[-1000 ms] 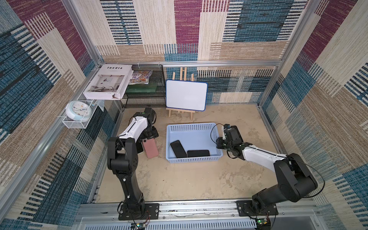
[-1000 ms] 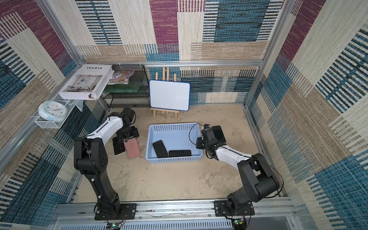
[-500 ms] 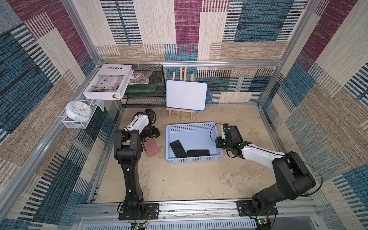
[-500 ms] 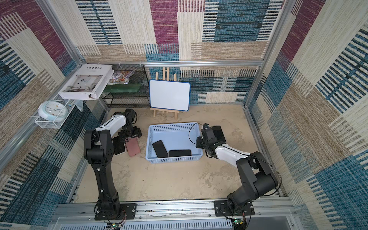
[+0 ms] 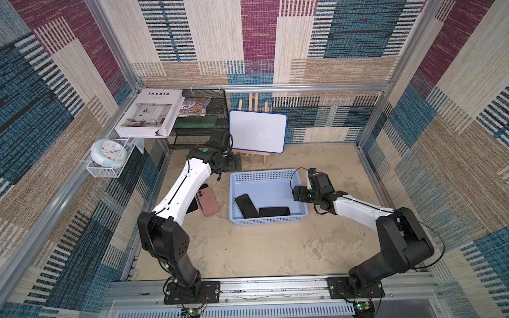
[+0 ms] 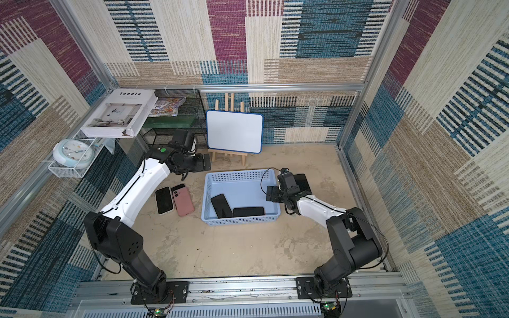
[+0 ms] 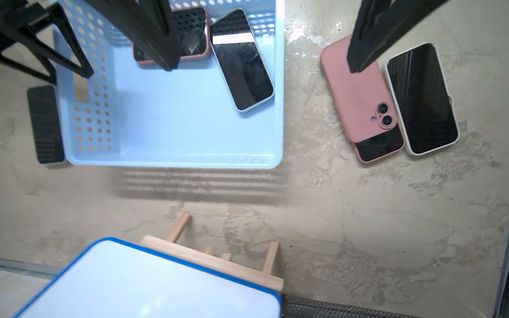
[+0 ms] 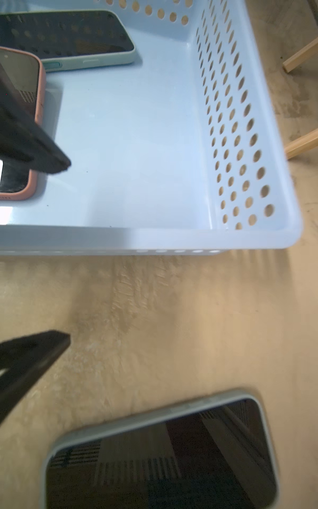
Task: Take the phone out of the storage box
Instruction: Place the phone at the center of the board, then adjust the storage box at the center of the board.
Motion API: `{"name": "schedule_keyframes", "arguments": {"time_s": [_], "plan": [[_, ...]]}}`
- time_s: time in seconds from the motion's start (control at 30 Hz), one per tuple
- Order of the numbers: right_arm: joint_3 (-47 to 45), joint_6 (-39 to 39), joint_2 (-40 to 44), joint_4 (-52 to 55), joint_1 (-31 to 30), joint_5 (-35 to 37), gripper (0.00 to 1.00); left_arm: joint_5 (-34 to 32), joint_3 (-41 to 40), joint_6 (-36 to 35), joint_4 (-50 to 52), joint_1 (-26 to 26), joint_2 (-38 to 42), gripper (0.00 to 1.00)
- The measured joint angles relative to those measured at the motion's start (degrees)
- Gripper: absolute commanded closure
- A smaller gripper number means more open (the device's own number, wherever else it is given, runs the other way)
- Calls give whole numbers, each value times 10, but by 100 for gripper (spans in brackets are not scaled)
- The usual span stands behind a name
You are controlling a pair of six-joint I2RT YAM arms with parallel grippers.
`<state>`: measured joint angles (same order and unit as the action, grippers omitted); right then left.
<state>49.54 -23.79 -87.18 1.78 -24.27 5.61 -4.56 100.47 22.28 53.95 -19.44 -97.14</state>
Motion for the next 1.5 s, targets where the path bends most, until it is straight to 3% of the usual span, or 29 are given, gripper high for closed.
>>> {"name": "schedule_keyframes", "arguments": {"time_s": [0.3,0.43,0.7,0.87,1.0,1.23,1.33,1.43,1.5], "plan": [[66,97,104,52,-16,11,0,28,-78,-2,0,-79,35,1],[75,170,105,66,-28,-49,1,38,-117,0,-7,-81,38,1],[62,333,48,71,-37,-238,6,42,-146,-41,-10,-80,34,1],[142,447,-33,111,-38,-284,10,26,-134,-64,6,-56,6,2],[222,534,-100,164,-38,-289,14,18,-140,-66,14,-24,-17,8],[290,652,-164,242,-38,-286,17,61,-126,-64,11,30,-69,16],[311,671,-182,264,-38,-283,20,77,-123,-66,9,28,-78,26],[329,681,-190,285,-39,-281,22,80,-119,-68,8,30,-94,43],[336,681,-188,290,-41,-277,23,89,-114,-69,8,30,-106,47]]}}
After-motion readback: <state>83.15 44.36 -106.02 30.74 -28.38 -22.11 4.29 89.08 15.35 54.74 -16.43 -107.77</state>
